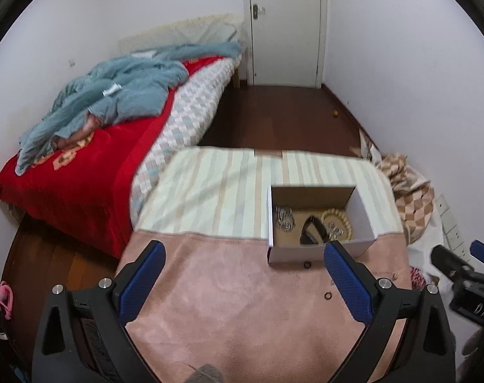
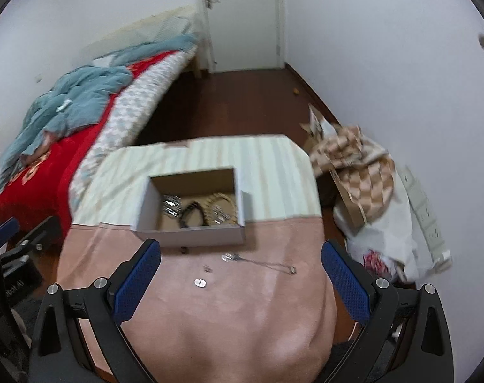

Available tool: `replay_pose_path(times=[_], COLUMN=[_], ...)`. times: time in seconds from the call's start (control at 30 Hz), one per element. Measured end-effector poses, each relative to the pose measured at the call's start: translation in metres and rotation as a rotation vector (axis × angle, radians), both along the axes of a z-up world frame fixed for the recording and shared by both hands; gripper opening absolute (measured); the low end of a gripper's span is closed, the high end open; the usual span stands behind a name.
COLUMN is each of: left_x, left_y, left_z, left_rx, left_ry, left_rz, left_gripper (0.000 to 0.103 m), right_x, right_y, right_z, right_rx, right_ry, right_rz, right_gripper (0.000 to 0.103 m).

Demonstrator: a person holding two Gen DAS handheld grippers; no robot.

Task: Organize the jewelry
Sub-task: 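Grasp the silver pendant necklace by its pendant with the right tool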

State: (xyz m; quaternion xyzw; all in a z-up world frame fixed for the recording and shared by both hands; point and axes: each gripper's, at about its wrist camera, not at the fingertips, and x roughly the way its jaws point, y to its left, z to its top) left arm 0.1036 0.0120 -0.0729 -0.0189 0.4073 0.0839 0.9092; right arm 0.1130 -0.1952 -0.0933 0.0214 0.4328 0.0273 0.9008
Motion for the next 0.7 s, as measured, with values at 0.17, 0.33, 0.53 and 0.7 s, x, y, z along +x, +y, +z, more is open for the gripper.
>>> replay_pose_path(times=[0.17, 0.33, 0.53, 0.7], left_x=[0.015, 0.028, 0.038, 0.043], left_y=[-0.014, -0.024, -0.022, -0.023], left_z=[-0.048, -0.093, -0.130, -0.141], left_rx=[0.050, 0.124, 0.161, 0.174], left_ry=[0.090, 0.156, 0.250, 0.274], left_rz=[0.000, 0.020, 0.026, 0.021], left_gripper=[0.102, 0.102, 0.102, 0.102], right_x=[0.013, 0.025, 0.043, 0.059], right_y=[-0.042, -0.077, -0.080, -0.072], right_z=[-0.051, -0.107, -0.155, -0.185], right_rx=[0.022, 0.050, 0.038, 0.012], right_ry=[0.092, 0.168, 0.212, 0.236], right_rz=[-0.102, -0.169, -0.134, -0.104], right_gripper=[0.102, 0.102, 0.100, 0.074])
